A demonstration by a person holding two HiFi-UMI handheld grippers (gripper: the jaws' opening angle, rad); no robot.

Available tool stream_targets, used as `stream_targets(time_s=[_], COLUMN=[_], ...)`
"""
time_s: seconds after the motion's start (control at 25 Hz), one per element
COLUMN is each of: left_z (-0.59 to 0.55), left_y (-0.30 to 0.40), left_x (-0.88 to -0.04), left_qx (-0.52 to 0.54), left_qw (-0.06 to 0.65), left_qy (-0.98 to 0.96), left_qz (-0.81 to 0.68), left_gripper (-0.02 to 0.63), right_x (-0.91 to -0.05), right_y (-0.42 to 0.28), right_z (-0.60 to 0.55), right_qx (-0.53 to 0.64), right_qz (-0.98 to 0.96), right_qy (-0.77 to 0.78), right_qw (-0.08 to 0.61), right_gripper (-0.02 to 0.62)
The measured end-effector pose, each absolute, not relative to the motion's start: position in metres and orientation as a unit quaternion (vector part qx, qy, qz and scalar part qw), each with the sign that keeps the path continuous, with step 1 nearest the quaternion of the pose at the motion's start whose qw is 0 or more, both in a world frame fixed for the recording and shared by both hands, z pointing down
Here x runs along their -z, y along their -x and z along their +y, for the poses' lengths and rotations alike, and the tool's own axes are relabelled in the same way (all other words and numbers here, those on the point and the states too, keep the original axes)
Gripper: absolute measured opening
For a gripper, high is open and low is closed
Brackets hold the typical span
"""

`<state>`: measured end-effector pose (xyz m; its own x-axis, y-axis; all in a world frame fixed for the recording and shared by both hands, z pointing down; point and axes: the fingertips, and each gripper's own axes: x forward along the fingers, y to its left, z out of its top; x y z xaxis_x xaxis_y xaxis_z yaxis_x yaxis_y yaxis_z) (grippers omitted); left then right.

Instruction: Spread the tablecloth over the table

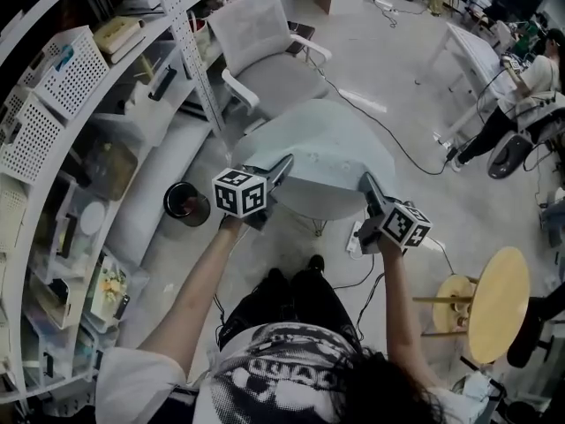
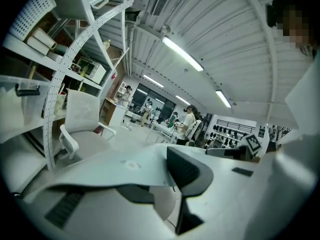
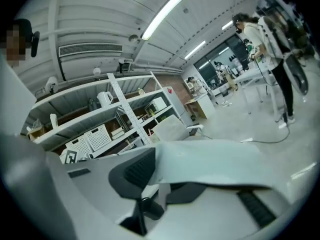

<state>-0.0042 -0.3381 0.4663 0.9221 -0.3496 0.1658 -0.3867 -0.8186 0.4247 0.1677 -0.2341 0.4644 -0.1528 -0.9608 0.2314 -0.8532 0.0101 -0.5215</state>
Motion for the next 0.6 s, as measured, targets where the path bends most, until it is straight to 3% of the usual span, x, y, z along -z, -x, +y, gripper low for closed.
stream_targets(time_s=[0.6], left_z=[-0.276], left_y=[0.023], left_x=[-0.548], left_qx=[-0.052], left_qw=[0.350], left_qy=[-0.908], left_qz=[-0.225], left_gripper=[0.080], right_x=[-0.541], right_y=[-0.159], right_z=[-0.177], right_qx=[0.384], right_qz=[0.684], right_qy=[0.608], right_qw=[0.124], right_gripper=[0.043])
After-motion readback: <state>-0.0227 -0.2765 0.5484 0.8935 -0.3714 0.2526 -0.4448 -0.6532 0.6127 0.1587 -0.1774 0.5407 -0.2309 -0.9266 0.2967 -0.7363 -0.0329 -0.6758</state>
